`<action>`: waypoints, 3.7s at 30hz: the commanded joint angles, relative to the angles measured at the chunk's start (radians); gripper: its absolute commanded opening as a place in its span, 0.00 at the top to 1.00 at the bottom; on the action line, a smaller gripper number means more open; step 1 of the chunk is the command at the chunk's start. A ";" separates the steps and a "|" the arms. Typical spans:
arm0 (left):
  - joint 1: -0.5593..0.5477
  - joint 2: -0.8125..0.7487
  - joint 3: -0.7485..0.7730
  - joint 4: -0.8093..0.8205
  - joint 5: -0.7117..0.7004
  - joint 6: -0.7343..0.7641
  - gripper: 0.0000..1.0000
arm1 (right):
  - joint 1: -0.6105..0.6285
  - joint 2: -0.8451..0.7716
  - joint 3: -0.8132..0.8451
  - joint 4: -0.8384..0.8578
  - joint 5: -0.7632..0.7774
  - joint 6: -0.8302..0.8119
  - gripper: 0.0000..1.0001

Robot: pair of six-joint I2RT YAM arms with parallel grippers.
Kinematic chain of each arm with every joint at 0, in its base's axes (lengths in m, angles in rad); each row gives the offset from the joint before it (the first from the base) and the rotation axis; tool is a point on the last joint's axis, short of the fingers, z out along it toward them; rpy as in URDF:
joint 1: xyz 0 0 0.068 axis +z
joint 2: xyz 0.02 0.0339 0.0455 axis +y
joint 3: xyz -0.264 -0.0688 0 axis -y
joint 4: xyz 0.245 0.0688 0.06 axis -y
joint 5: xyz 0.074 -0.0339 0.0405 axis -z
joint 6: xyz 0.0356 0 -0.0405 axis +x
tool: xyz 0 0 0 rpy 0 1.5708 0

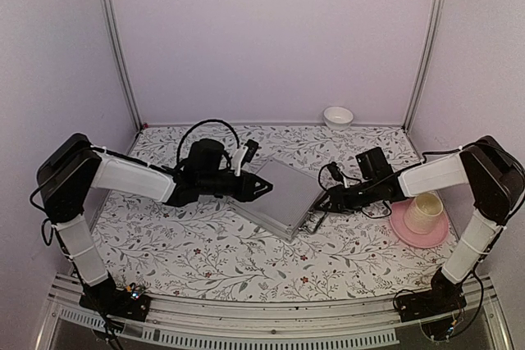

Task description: Pack up texas hold em set

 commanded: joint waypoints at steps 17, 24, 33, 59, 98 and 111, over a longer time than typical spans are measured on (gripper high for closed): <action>-0.138 0.148 0.054 0.053 0.029 -0.056 0.70 | 0.000 0.073 0.002 0.013 -0.043 -0.041 0.56; -0.138 0.154 -0.021 0.043 0.007 -0.069 0.73 | 0.000 0.096 0.000 0.027 -0.080 -0.042 0.55; -0.139 0.148 -0.054 0.042 -0.015 -0.080 0.73 | 0.002 0.091 -0.009 0.027 -0.122 -0.046 0.55; -0.139 0.147 -0.033 0.041 -0.019 -0.074 0.73 | 0.002 0.059 -0.034 0.165 -0.196 0.115 0.54; -0.140 0.160 -0.036 0.062 -0.007 -0.090 0.74 | 0.002 0.049 -0.045 0.269 -0.244 0.202 0.54; -0.139 0.166 -0.034 0.064 -0.002 -0.090 0.74 | 0.015 0.052 -0.029 0.281 -0.251 0.212 0.54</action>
